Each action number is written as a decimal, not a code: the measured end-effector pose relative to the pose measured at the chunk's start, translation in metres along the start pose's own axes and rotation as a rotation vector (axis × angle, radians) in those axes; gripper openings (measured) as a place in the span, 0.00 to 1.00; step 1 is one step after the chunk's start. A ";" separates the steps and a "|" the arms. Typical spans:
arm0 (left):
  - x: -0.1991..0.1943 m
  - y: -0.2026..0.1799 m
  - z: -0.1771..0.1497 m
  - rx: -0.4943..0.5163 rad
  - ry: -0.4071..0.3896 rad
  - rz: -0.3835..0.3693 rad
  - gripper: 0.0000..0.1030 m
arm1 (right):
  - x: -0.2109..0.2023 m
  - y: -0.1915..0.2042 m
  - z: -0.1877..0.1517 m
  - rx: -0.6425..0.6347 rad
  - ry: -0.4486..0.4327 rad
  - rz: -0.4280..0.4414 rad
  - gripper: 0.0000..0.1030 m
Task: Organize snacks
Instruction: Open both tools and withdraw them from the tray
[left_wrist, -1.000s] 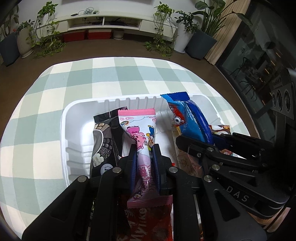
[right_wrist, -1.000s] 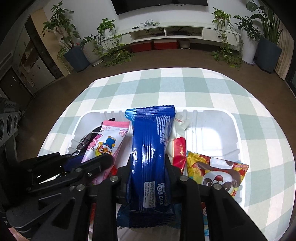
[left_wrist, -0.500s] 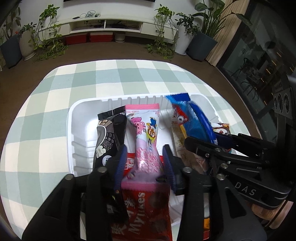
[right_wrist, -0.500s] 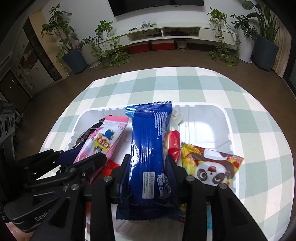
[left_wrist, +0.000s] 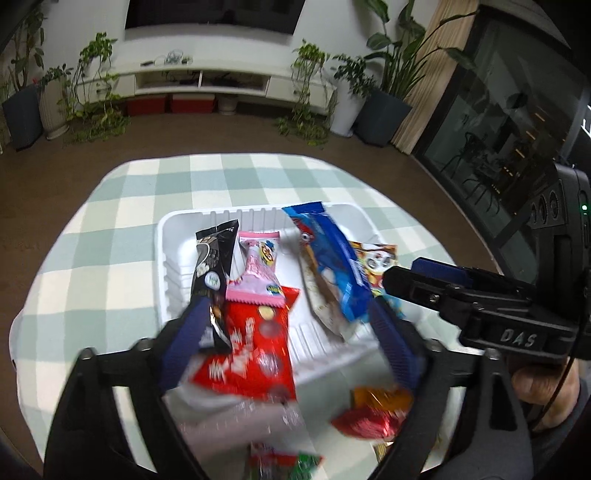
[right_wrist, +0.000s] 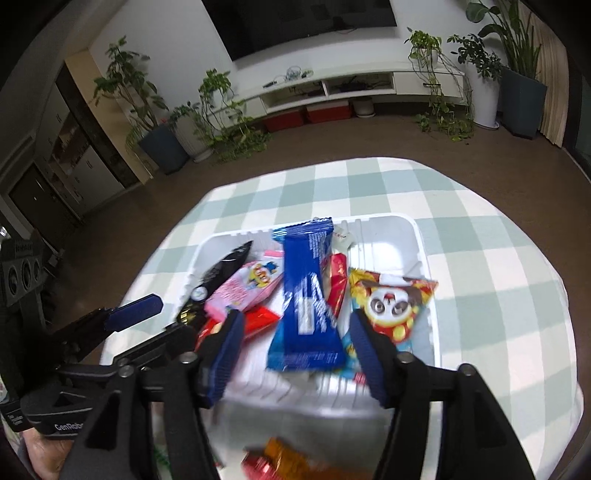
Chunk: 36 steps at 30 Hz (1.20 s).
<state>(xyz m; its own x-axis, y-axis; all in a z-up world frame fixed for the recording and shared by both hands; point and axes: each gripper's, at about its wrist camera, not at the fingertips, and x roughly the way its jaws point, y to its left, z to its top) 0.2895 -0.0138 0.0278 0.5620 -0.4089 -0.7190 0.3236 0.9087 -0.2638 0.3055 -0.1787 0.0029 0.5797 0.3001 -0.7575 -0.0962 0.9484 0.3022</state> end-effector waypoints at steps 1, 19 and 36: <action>-0.008 -0.002 -0.005 0.004 -0.012 0.000 0.98 | -0.011 0.001 -0.006 0.006 -0.015 0.017 0.70; -0.111 0.005 -0.178 -0.098 -0.014 0.082 1.00 | -0.128 0.004 -0.175 0.047 -0.196 0.122 0.97; -0.099 -0.012 -0.213 -0.041 0.064 0.101 0.99 | -0.121 0.006 -0.255 0.057 -0.163 0.050 0.97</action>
<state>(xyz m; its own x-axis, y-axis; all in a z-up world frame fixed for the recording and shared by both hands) 0.0681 0.0336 -0.0347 0.5404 -0.3102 -0.7822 0.2358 0.9481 -0.2131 0.0290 -0.1832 -0.0512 0.6994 0.3221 -0.6381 -0.0847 0.9238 0.3734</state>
